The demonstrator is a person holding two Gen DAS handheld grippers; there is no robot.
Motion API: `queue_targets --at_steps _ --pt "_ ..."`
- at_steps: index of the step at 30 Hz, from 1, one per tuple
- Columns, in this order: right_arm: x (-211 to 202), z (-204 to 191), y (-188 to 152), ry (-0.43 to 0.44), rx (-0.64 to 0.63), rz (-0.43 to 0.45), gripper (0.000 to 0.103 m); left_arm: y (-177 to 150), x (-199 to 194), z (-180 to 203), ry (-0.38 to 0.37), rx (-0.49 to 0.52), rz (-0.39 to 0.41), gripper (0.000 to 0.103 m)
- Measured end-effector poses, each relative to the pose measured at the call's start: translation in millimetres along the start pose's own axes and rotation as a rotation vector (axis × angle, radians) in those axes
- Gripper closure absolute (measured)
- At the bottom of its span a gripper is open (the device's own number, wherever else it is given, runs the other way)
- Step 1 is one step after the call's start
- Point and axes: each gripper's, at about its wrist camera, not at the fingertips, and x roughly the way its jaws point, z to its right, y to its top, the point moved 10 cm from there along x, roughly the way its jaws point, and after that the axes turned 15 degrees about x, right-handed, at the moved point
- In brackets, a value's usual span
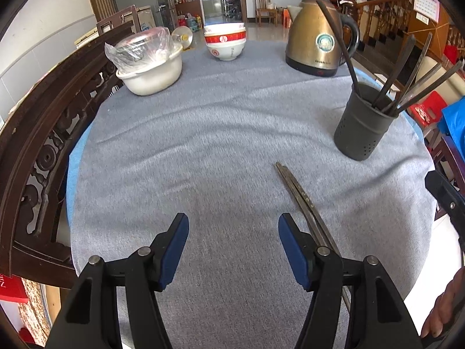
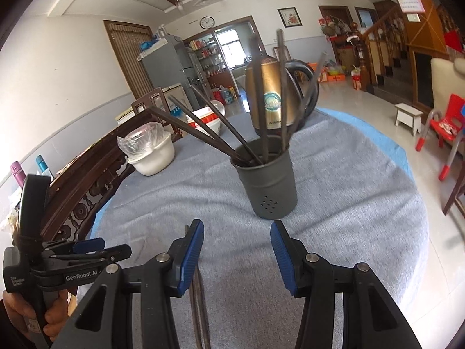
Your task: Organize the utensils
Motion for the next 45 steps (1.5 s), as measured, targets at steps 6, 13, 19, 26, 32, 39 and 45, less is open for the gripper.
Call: queue_targets --at_steps 6,13,19,26,32,39,45 --pt "-3 11 2 -0.007 0.021 0.001 0.051 -1 -2 6 -0.006 -0.001 0.011 0.038" --pt "-52 41 17 0.010 0.054 0.075 0.051 12 -22 17 0.034 -0.028 0.103 0.038" --pt "-107 73 26 0.024 0.059 0.113 0.051 11 -9 28 0.115 -0.079 -0.009 0.038" --pt "-142 92 40 -0.007 0.013 0.152 0.051 8 7 35 0.148 -0.135 -0.133 0.038" --pt "-151 107 51 -0.010 0.055 0.171 0.051 2 17 27 0.186 -0.174 -0.196 0.038" --pt "-142 97 48 0.002 0.048 0.164 0.051 6 22 32 0.169 -0.153 -0.187 0.038" --pt "-134 80 41 0.006 0.014 0.149 0.051 9 19 27 0.170 -0.147 -0.150 0.038"
